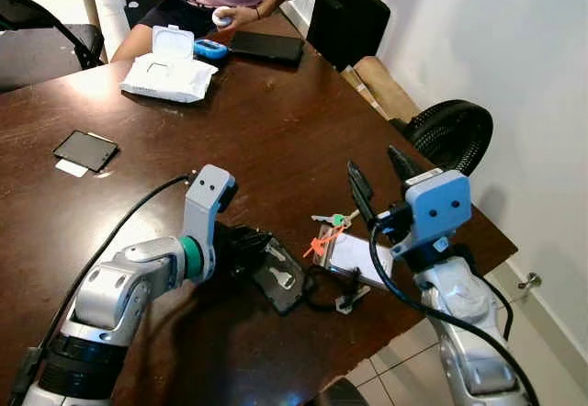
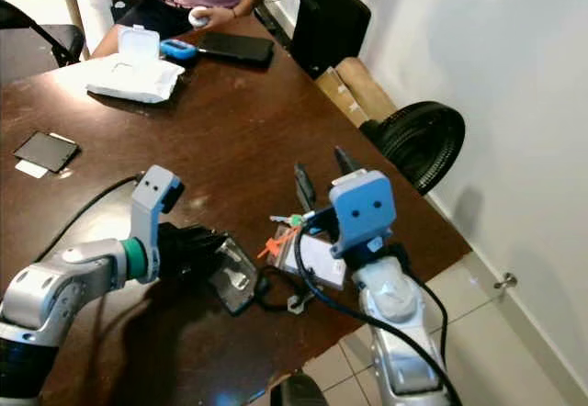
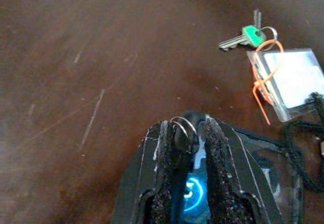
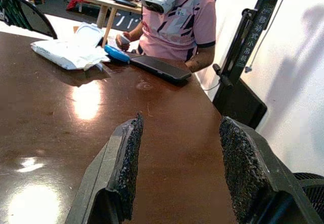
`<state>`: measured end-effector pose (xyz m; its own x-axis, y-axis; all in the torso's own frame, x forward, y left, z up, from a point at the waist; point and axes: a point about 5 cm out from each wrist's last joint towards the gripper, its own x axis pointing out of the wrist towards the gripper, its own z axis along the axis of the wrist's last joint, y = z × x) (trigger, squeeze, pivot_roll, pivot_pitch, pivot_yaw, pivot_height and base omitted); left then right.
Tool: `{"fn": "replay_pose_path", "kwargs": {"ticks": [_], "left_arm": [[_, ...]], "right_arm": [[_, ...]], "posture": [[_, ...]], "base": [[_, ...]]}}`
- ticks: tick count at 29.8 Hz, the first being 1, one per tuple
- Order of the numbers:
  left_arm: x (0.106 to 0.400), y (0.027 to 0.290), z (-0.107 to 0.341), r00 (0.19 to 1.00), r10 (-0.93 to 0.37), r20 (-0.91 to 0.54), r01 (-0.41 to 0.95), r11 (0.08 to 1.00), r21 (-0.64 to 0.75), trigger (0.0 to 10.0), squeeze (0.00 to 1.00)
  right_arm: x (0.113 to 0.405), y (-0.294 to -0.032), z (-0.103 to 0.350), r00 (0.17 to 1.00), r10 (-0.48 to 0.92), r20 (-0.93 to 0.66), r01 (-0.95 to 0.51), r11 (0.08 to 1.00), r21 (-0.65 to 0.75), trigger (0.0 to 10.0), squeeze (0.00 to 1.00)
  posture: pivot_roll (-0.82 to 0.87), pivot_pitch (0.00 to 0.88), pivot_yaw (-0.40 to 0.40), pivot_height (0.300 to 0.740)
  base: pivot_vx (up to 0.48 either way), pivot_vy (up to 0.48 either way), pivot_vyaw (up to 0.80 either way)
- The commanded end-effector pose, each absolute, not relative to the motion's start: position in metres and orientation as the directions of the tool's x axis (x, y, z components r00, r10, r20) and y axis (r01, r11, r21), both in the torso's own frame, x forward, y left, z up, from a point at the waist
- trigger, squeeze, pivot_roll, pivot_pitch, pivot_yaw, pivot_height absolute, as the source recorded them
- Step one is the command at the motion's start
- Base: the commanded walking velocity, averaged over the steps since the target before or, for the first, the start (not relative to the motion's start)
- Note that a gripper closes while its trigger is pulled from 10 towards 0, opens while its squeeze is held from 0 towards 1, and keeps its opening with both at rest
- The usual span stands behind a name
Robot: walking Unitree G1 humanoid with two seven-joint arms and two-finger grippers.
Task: Hang keys on a hook
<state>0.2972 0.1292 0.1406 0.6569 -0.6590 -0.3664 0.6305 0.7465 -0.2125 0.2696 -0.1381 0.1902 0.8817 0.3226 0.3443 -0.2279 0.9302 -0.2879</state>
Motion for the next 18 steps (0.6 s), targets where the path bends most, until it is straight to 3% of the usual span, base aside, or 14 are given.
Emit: {"fn": "replay_pose_path", "kwargs": {"ticks": [1, 18], "left_arm": [[0.2974, 0.1329, 0.1350, 0.665, -0.638, -0.389, 0.610, 0.764, -0.210, 0.0, 0.00], [0.2970, 0.1393, 0.1337, 0.696, -0.603, -0.388, 0.575, 0.793, -0.200, 0.0, 0.00]], "right_arm": [[0.2668, -0.1375, 0.1880, 0.886, 0.318, 0.336, -0.227, 0.932, -0.284, 10.0, 0.00], [0.2675, -0.1371, 0.1887, 0.883, 0.327, 0.337, -0.234, 0.929, -0.289, 10.0, 0.00]], "posture": [[-0.04, 0.161, 0.070, 0.740], [-0.04, 0.150, 0.069, 0.740]], "base": [[0.000, 0.000, 0.00], [0.000, 0.000, 0.00]]}}
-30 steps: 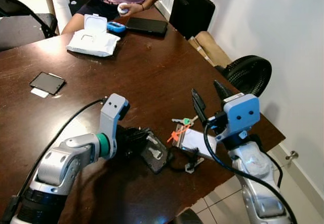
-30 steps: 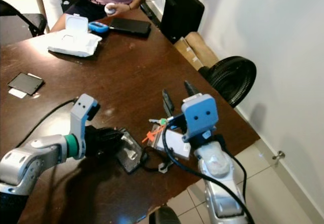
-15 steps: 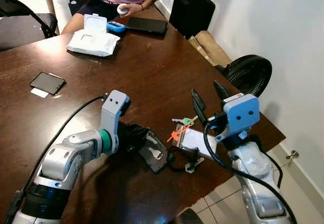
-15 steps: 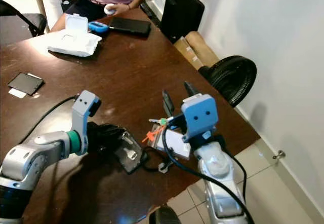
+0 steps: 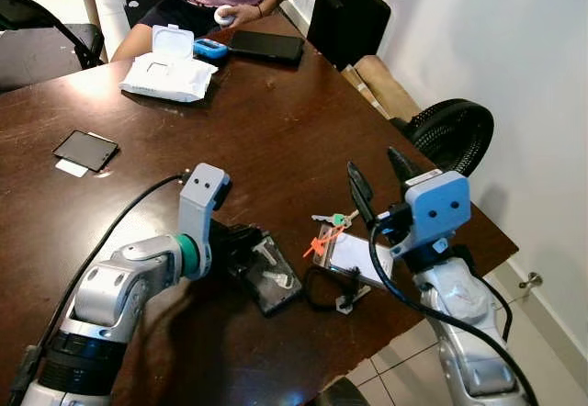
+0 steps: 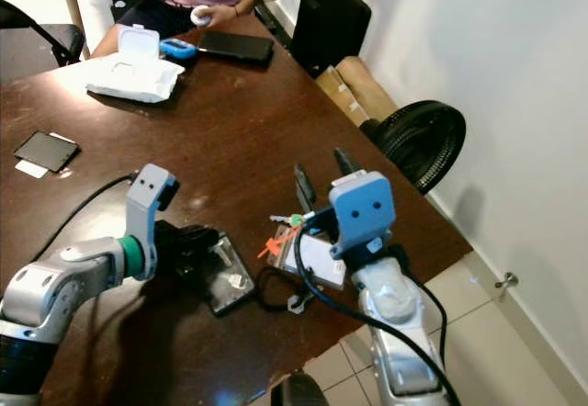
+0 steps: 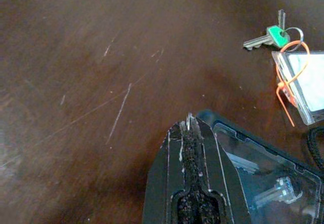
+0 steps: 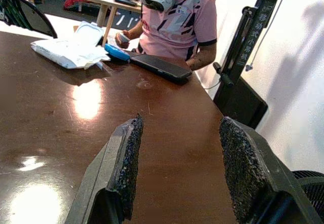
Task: Hang keys on a hook
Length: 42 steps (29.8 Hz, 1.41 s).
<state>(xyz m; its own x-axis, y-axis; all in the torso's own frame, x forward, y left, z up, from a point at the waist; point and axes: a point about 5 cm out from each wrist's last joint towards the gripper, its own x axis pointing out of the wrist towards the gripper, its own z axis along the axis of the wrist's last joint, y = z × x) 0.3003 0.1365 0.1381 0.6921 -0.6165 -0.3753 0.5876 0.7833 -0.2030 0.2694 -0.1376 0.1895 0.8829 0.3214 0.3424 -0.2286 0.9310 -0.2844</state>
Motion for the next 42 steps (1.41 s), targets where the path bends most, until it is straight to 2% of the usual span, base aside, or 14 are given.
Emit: {"fn": "replay_pose_path", "kwargs": {"ticks": [1, 4, 5, 6, 10, 15, 17, 18, 20, 23, 28, 32, 34, 42], "left_arm": [[0.297, 0.139, 0.134, 0.696, -0.603, -0.388, 0.575, 0.793, -0.200, 0.0, 0.00], [0.293, 0.139, 0.141, 0.713, -0.612, -0.343, 0.588, 0.788, -0.183, 0.0, 0.00], [0.291, 0.137, 0.151, 0.722, -0.632, -0.281, 0.608, 0.774, -0.178, 0.4, 0.00], [0.288, 0.135, 0.162, 0.725, -0.653, -0.219, 0.630, 0.757, -0.173, 10.0, 0.00], [0.284, 0.130, 0.176, 0.726, -0.674, -0.135, 0.656, 0.738, -0.158, 10.0, 0.00], [0.281, 0.128, 0.181, 0.720, -0.685, -0.107, 0.669, 0.727, -0.155, 10.0, 0.00], [0.280, 0.121, 0.199, 0.738, -0.674, -0.022, 0.670, 0.737, -0.090, 10.0, 0.00], [0.283, 0.115, 0.220, 0.774, -0.631, 0.063, 0.631, 0.776, 0.020, 10.0, 0.00], [0.283, 0.115, 0.220, 0.774, -0.631, 0.063, 0.631, 0.776, 0.020, 10.0, 0.00], [0.285, 0.111, 0.262, 0.802, -0.543, 0.249, 0.505, 0.839, 0.203, 10.0, 0.00], [0.282, 0.113, 0.280, 0.812, -0.471, 0.344, 0.404, 0.880, 0.250, 10.0, 0.00], [0.281, 0.116, 0.279, 0.829, -0.433, 0.353, 0.370, 0.899, 0.234, 10.0, 0.00], [0.283, 0.126, 0.270, 0.876, -0.345, 0.338, 0.287, 0.935, 0.211, 10.0, 0.00], [0.287, 0.134, 0.267, 0.897, -0.287, 0.337, 0.225, 0.951, 0.211, 10.0, 0.00]], "right_arm": [[0.267, -0.137, 0.189, 0.883, 0.327, 0.337, -0.234, 0.929, -0.289, 10.0, 0.00], [0.267, -0.139, 0.187, 0.883, 0.342, 0.322, -0.247, 0.921, -0.301, 10.0, 0.00], [0.265, -0.137, 0.182, 0.866, 0.432, 0.251, -0.353, 0.885, -0.304, 10.0, 0.00], [0.260, -0.134, 0.177, 0.825, 0.534, 0.186, -0.468, 0.830, -0.303, 10.0, 0.00], [0.253, -0.128, 0.171, 0.747, 0.657, 0.106, -0.612, 0.741, -0.278, 10.0, 0.00], [0.250, -0.125, 0.171, 0.720, 0.687, 0.094, -0.648, 0.715, -0.264, 10.0, 0.00], [0.250, -0.121, 0.173, 0.709, 0.697, 0.107, -0.659, 0.709, -0.251, 10.0, 0.00], [0.256, -0.118, 0.181, 0.727, 0.666, 0.166, -0.632, 0.744, -0.216, 10.0, 0.00], [0.256, -0.118, 0.181, 0.727, 0.666, 0.166, -0.632, 0.744, -0.216, 10.0, 0.00], [0.267, -0.114, 0.198, 0.775, 0.562, 0.289, -0.554, 0.824, -0.118, 10.0, 0.00], [0.271, -0.112, 0.204, 0.793, 0.507, 0.337, -0.520, 0.852, -0.059, 10.0, 0.00], [0.271, -0.110, 0.204, 0.796, 0.498, 0.345, -0.516, 0.856, -0.045, 10.0, 0.00], [0.272, -0.108, 0.204, 0.801, 0.487, 0.349, -0.512, 0.859, -0.023, 10.0, 0.00], [0.274, -0.109, 0.204, 0.816, 0.456, 0.355, -0.487, 0.873, -0.003, 10.0, 0.00]], "posture": [[-0.04, 0.150, 0.069, 0.740], [-0.04, 0.149, 0.067, 0.740], [-0.04, 0.147, 0.067, 0.740], [-0.04, 0.147, 0.067, 0.740], [-0.03, 0.138, 0.059, 0.740], [-0.03, 0.138, 0.059, 0.740], [-0.02, 0.127, 0.053, 0.740], [-0.02, 0.116, 0.054, 0.740], [-0.02, 0.116, 0.054, 0.740], [-0.02, 0.104, 0.057, 0.740], [-0.01, 0.104, 0.061, 0.740], [0.00, 0.104, 0.058, 0.740], [0.01, 0.109, 0.068, 0.740], [0.01, 0.108, 0.070, 0.740]], "base": [[0.000, 0.000, 0.00], [0.000, 0.000, 0.00], [0.000, 0.000, 0.00], [0.000, 0.000, 0.00], [0.000, 0.000, 0.00], [0.000, 0.000, 0.00], [0.000, 0.000, 0.00], [0.000, 0.000, 0.00], [0.000, 0.000, 0.00], [0.000, 0.000, 0.00], [0.000, 0.000, 0.00], [0.000, 0.000, 0.00], [0.000, 0.000, 0.00], [0.000, 0.000, 0.00]]}}
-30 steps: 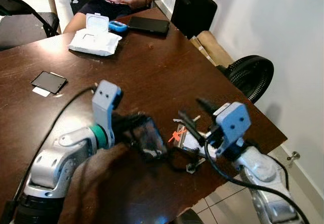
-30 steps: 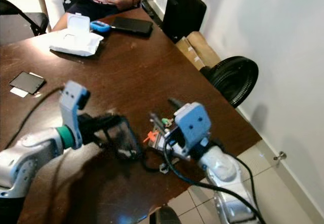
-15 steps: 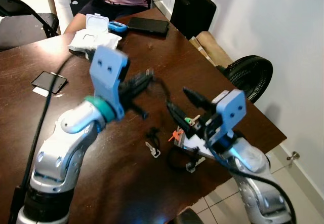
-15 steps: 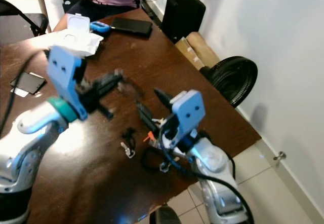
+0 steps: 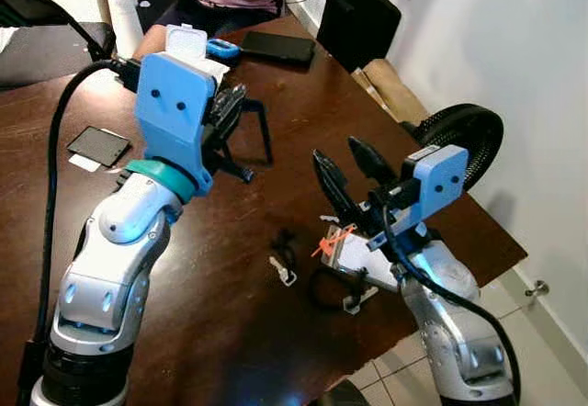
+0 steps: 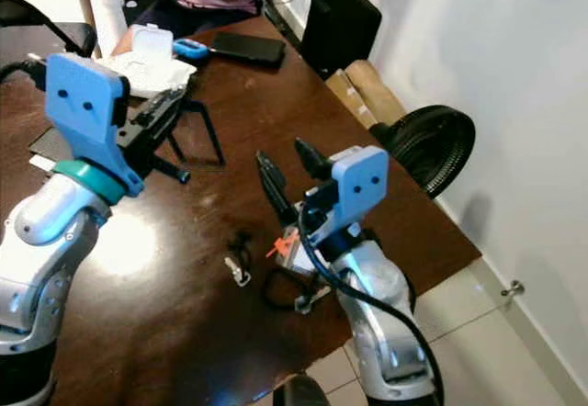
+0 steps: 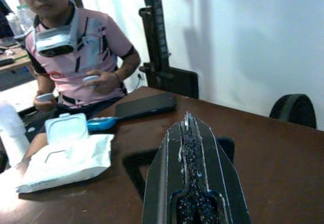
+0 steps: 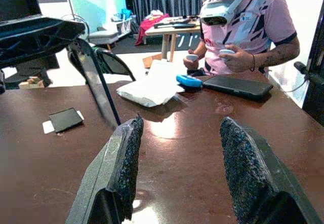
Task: Hang keys on a hook
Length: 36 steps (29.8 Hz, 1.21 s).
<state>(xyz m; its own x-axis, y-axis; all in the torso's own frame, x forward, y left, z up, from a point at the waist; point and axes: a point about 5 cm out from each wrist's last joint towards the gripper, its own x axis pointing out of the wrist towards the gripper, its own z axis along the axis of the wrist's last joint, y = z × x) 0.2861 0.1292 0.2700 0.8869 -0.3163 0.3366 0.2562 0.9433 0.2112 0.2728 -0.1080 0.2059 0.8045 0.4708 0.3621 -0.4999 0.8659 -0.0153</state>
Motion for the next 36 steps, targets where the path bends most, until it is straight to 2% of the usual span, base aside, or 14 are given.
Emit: {"fn": "replay_pose_path", "kwargs": {"ticks": [1, 7, 19, 36], "left_arm": [[0.290, 0.141, 0.267, 0.905, -0.259, 0.337, 0.192, 0.957, 0.218, 10.0, 0.00], [0.298, 0.151, 0.260, 0.927, -0.192, 0.321, 0.120, 0.966, 0.229, 10.0, 0.00], [0.298, 0.148, 0.256, 0.930, -0.180, 0.319, 0.117, 0.971, 0.209, 10.0, 0.00], [0.299, 0.146, 0.253, 0.931, -0.174, 0.320, 0.109, 0.971, 0.212, 10.0, 0.00]], "right_arm": [[0.275, -0.110, 0.203, 0.825, 0.439, 0.355, -0.472, 0.881, 0.007, 10.0, 0.00], [0.277, -0.111, 0.199, 0.848, 0.405, 0.341, -0.438, 0.899, 0.021, 10.0, 0.00], [0.280, -0.112, 0.197, 0.874, 0.372, 0.313, -0.395, 0.919, 0.008, 10.0, 0.00], [0.278, -0.109, 0.195, 0.880, 0.371, 0.296, -0.384, 0.923, -0.013, 10.0, 0.00]], "posture": [[0.02, 0.113, 0.069, 0.740], [0.01, 0.115, 0.064, 0.740], [0.01, 0.122, 0.059, 0.740], [0.01, 0.134, 0.055, 0.740]], "base": [[0.000, 0.000, 0.00], [0.000, 0.000, 0.00], [0.000, 0.000, 0.00], [-0.303, 0.000, 0.00]]}}
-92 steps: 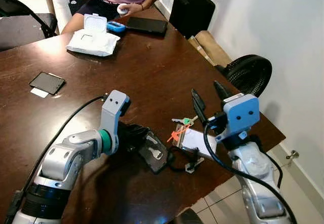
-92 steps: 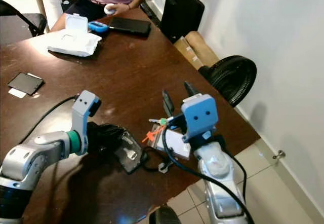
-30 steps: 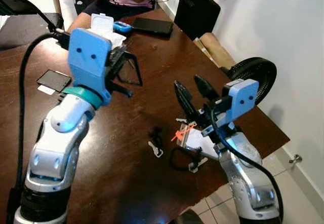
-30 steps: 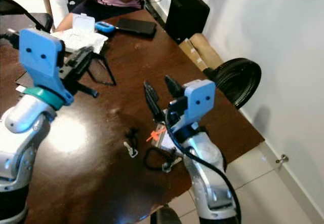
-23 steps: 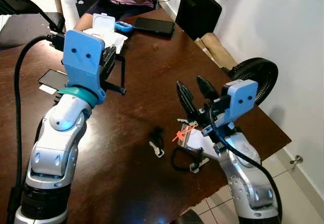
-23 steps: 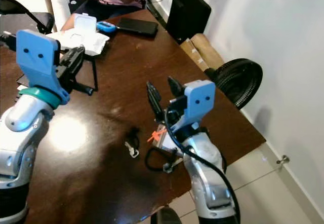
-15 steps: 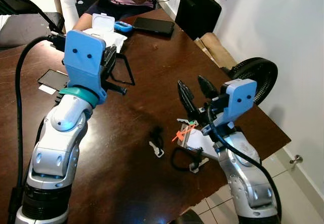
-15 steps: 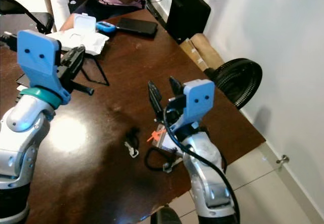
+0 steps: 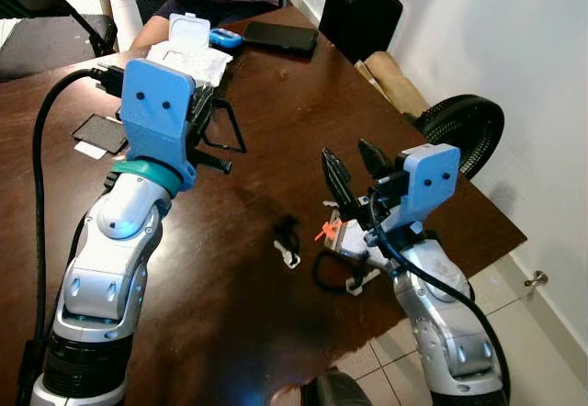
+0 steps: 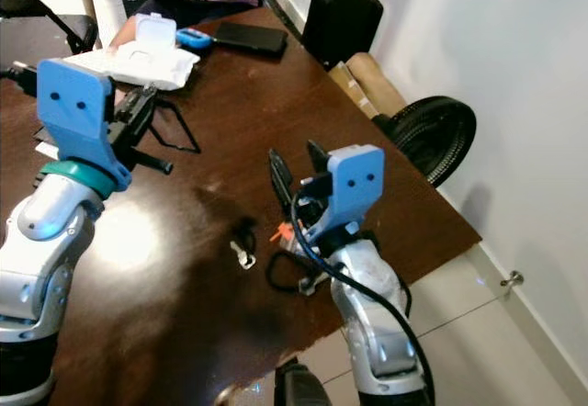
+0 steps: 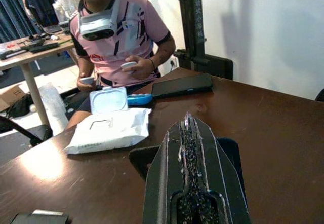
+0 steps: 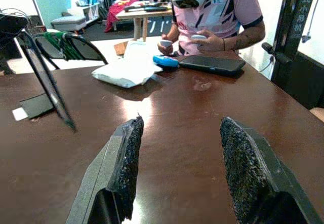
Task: Hang keys on a hook
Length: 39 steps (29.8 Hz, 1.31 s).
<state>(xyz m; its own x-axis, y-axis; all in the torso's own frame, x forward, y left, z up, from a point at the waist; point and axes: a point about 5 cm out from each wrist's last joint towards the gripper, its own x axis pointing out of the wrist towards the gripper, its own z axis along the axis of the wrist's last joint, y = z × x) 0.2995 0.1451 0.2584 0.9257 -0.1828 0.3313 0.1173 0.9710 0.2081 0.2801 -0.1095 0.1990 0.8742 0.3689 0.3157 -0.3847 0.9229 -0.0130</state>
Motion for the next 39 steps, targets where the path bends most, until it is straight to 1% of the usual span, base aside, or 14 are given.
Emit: {"fn": "replay_pose_path", "kwargs": {"ticks": [1, 16, 21, 39], "left_arm": [[0.2993, 0.1457, 0.2537, 0.931, -0.174, 0.321, 0.110, 0.972, 0.210, 10.0, 0.00], [0.2999, 0.1439, 0.2535, 0.929, -0.176, 0.324, 0.109, 0.971, 0.215, 10.0, 0.00], [0.3008, 0.1425, 0.2534, 0.928, -0.181, 0.325, 0.112, 0.970, 0.218, 10.0, 0.00], [0.3024, 0.1364, 0.2507, 0.934, -0.206, 0.292, 0.145, 0.965, 0.218, 10.0, 0.00]], "right_arm": [[0.2780, -0.1087, 0.1953, 0.880, 0.371, 0.296, -0.384, 0.923, -0.015, 10.0, 0.00], [0.2778, -0.1068, 0.1951, 0.872, 0.399, 0.285, -0.396, 0.916, -0.070, 10.0, 0.00], [0.2778, -0.1063, 0.1954, 0.862, 0.416, 0.289, -0.406, 0.909, -0.096, 10.0, 0.00], [0.2770, -0.1040, 0.1951, 0.849, 0.442, 0.289, -0.427, 0.897, -0.117, 10.0, 0.00]], "posture": [[0.01, 0.135, 0.054, 0.740], [0.01, 0.139, 0.051, 0.740], [0.01, 0.135, 0.051, 0.740], [0.01, 0.121, 0.051, 0.740]], "base": [[-0.315, 0.000, 0.00], [-0.315, 0.000, 0.00], [-0.301, 0.000, 0.54], [0.000, 0.000, 0.80]]}}
